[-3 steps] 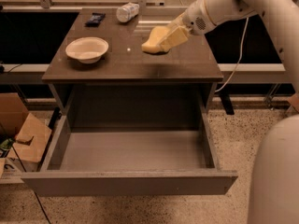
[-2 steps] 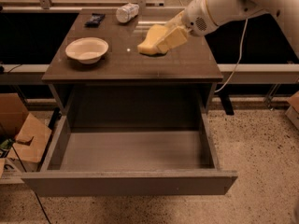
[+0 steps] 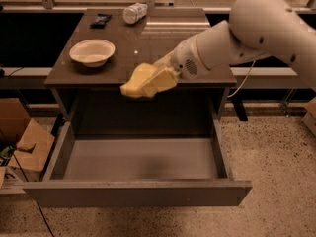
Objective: Place sponge into top drawer
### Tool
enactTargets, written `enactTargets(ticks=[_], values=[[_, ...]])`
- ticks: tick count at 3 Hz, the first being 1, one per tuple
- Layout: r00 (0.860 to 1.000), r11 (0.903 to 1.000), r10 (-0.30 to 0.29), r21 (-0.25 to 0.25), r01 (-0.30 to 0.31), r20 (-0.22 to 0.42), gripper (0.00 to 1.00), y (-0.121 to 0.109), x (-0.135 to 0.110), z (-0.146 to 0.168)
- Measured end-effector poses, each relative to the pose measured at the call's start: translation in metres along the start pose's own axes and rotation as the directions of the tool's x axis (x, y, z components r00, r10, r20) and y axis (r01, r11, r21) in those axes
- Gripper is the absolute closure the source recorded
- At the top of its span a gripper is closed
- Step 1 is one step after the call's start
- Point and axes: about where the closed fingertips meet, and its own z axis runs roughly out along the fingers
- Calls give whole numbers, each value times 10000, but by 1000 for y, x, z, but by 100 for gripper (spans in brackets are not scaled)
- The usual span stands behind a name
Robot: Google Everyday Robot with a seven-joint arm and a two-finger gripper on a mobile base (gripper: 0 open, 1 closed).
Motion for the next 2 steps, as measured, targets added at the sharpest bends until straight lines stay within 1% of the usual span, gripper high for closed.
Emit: enactTargets(ticks=[1,2], values=[[9959,9962,741,-425,-763,-510,100,33,38,27],[9753,9823,1734,-475,-1814,-1370,100,50,94,53]])
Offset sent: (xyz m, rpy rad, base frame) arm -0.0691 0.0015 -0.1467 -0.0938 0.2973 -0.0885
